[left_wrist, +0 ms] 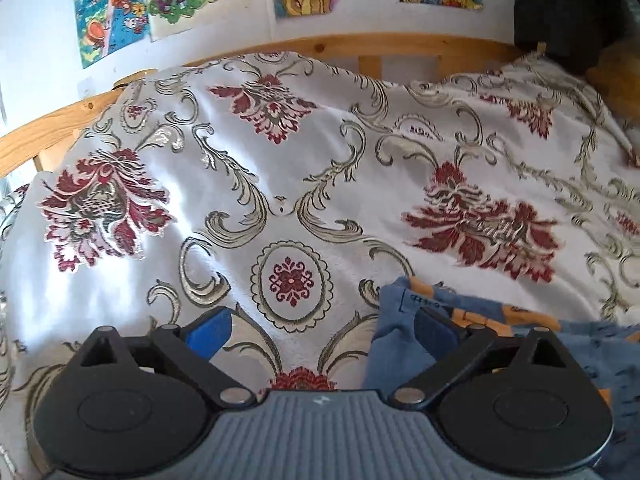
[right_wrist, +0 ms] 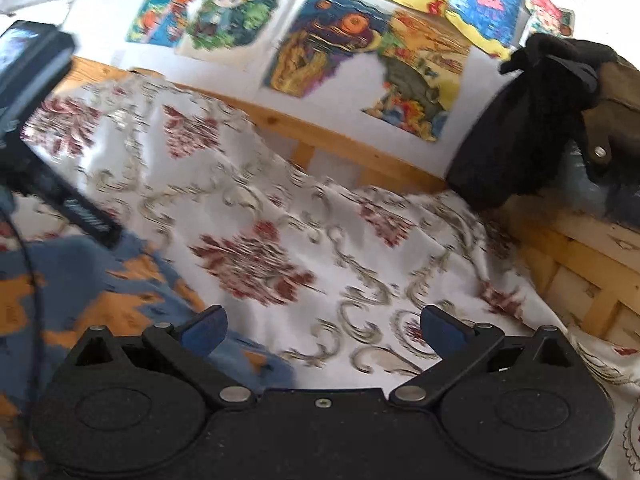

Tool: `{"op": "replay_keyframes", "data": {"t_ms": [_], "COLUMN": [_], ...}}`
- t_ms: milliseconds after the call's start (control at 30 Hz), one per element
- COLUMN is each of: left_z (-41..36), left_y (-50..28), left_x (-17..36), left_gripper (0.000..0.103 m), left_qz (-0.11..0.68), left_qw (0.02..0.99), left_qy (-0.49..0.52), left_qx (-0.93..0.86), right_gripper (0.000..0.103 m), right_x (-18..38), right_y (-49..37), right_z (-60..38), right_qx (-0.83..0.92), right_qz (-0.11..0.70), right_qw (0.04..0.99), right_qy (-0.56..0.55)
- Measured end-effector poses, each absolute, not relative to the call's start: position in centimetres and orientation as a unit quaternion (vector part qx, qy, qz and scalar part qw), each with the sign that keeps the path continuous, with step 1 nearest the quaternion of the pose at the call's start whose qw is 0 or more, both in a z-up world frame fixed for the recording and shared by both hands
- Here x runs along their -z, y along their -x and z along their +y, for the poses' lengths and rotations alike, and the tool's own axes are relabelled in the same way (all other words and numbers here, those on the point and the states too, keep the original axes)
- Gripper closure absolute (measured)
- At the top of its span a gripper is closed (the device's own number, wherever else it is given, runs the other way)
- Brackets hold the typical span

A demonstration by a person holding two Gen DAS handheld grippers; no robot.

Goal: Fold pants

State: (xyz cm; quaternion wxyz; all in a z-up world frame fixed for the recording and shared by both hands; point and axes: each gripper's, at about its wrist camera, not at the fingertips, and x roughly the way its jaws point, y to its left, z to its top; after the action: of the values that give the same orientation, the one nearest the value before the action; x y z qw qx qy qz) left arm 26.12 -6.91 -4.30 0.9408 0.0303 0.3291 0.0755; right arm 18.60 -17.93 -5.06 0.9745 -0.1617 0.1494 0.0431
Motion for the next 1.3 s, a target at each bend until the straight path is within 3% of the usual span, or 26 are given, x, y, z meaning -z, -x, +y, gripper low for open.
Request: {"op": "replay_keyframes", "data": {"t_ms": [300,767,1100,1300], "left_z": [-7.1,-4.1,-4.0,-5.2], "left_y": [-20.6,-13.1,-14.2,-16.7], "left_x": [5.3,4.7,1.8,2.0], "left_gripper": [0.001,0.001,0.000,0.000], "left_qz": [0.325,0.374,0.378,0.400], "left_qw": [0.943,0.926,0.925,0.913], "left_qy": [-0.038,-0.020,0.025,0.026], "left_qx": [-0.068,-0.039,0.028,0.078], "right_gripper": [0.001,0.001,0.001,0.001], "right_x": [6.4,3.3,3.0,5.3], "right_y": [-16.5,-13.8,-16.1,-17.9], "right_z": [-17.1,-22.2,-25.5,-26.9], "right_qx": [-0.077,-0.109,-0.249,-0.251], "right_qz": [0.239,0.358,0.374,0.400], "right_qw": [0.949,0.918,0.877,0.836], "right_qy": [0.190,0.130,-0.171,-0.279]}}
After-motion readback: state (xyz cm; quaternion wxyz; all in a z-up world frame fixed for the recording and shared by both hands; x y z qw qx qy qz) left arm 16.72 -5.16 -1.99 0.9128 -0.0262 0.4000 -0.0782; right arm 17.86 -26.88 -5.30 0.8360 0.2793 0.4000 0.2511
